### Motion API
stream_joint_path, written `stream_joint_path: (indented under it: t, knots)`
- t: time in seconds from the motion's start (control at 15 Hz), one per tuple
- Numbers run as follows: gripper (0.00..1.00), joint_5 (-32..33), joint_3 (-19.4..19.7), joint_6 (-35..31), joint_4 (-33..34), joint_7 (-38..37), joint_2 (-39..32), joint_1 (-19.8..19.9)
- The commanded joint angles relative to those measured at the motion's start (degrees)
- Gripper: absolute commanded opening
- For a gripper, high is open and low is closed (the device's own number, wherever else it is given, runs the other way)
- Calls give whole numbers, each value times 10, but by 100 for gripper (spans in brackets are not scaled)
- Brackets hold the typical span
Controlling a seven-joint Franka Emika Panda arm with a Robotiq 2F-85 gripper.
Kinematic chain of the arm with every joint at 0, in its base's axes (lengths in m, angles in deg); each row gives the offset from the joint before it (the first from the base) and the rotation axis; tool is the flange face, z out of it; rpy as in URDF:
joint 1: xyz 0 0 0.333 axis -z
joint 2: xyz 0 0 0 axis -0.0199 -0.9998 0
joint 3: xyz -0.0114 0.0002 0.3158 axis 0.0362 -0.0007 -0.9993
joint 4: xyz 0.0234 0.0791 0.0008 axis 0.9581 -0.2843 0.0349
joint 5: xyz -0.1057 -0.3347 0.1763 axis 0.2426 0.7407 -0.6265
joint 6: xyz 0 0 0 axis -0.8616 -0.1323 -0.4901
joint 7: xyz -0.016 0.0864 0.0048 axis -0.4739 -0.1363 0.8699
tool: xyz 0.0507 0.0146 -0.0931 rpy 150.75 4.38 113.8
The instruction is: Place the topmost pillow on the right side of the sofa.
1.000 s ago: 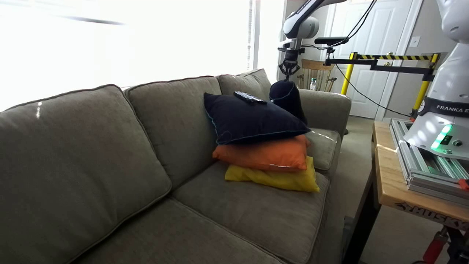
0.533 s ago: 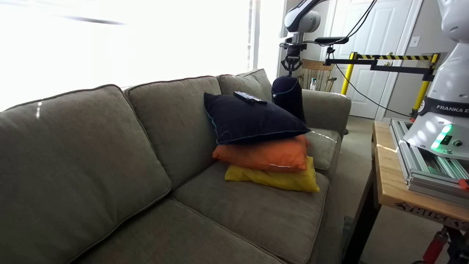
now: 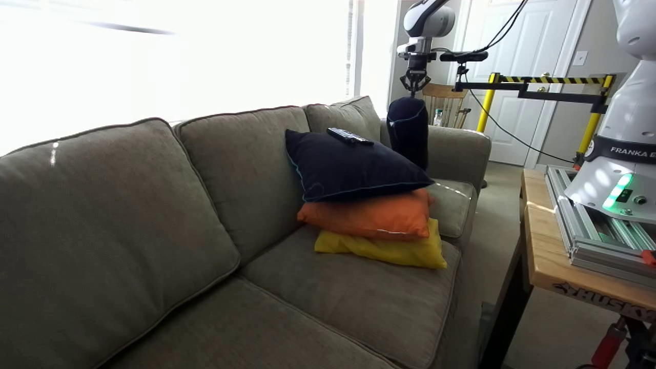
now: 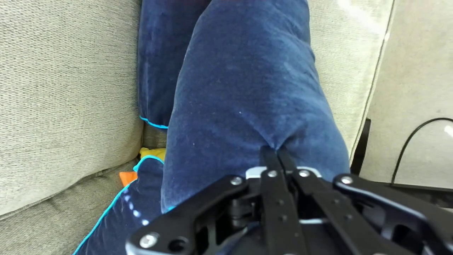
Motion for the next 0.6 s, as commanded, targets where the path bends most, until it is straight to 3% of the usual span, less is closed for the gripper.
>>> stream_joint_path:
  t: [0.0, 0.53]
  knots:
    - [1, -5, 9, 7, 28, 11, -9, -1]
    - [1, 4, 26, -19, 46, -6, -37, 0]
